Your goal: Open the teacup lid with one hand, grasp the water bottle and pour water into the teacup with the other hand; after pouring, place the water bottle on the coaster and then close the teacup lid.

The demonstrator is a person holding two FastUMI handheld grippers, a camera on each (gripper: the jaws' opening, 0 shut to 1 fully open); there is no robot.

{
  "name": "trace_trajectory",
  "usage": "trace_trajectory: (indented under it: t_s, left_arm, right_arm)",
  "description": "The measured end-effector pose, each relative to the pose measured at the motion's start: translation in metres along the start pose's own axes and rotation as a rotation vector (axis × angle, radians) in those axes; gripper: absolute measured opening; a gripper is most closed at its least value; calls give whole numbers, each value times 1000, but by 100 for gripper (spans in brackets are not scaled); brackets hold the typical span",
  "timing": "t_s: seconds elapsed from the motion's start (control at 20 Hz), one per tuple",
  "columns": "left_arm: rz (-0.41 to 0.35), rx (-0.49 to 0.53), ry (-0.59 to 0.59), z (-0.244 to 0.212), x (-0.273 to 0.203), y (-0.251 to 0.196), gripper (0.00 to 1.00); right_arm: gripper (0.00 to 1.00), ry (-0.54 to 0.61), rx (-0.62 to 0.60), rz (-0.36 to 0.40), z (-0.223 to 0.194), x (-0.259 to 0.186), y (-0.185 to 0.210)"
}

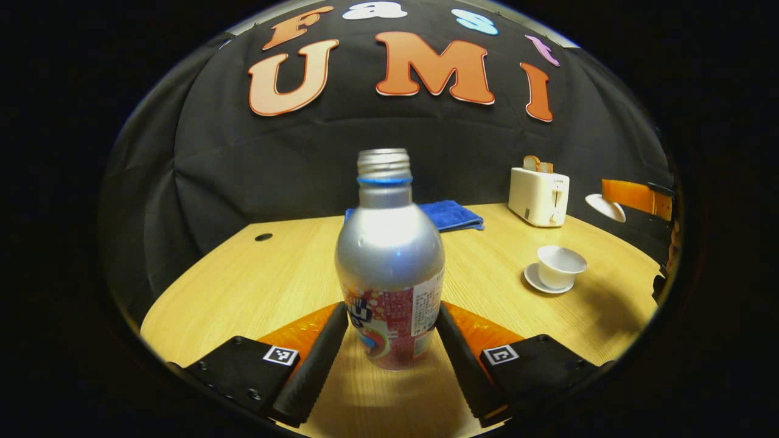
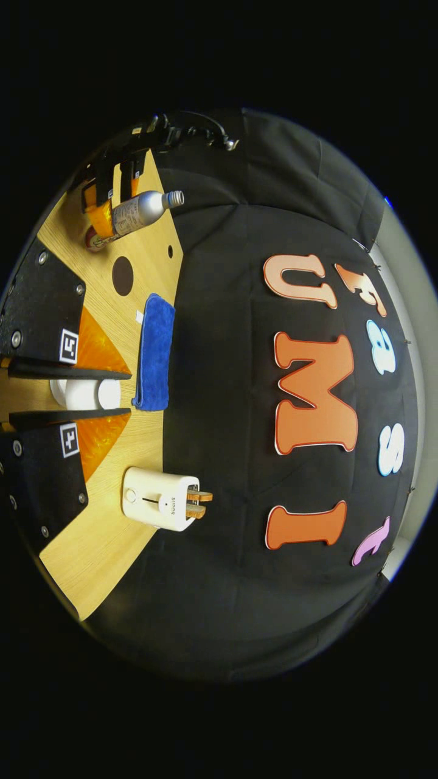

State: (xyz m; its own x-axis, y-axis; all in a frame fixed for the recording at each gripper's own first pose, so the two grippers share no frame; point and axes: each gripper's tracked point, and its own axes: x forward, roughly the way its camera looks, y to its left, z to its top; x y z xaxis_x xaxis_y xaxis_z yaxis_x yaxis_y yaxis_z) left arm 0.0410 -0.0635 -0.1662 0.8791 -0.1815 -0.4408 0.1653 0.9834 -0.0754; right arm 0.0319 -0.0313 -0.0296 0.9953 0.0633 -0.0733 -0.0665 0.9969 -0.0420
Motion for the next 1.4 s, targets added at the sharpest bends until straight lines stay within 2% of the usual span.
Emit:
trace_trajectory:
  t_s: [0.05, 0.1, 0.3, 0.45, 0.7, 1.4]
  left_arm:
    - [-6, 1, 13, -3, 0, -1, 94]
    - [0, 3, 2, -2, 2, -1, 89]
    - [12, 24, -4, 0, 1, 1, 85]
    - [33, 91, 4, 8, 7, -1, 84]
    - [83, 303, -39, 31, 9, -4, 84]
    - [83, 842, 16, 55, 46, -43, 82]
  right_arm:
    - [21, -2, 1, 0, 1, -1, -2]
    - [22, -5, 3, -4, 1, -2, -4]
    - [22, -7, 7, -9, 2, -5, -9]
    - [21, -9, 10, -10, 1, -8, -14]
    - [21, -20, 21, -13, 4, -8, -25]
    - [21, -22, 60, -62, -6, -13, -78]
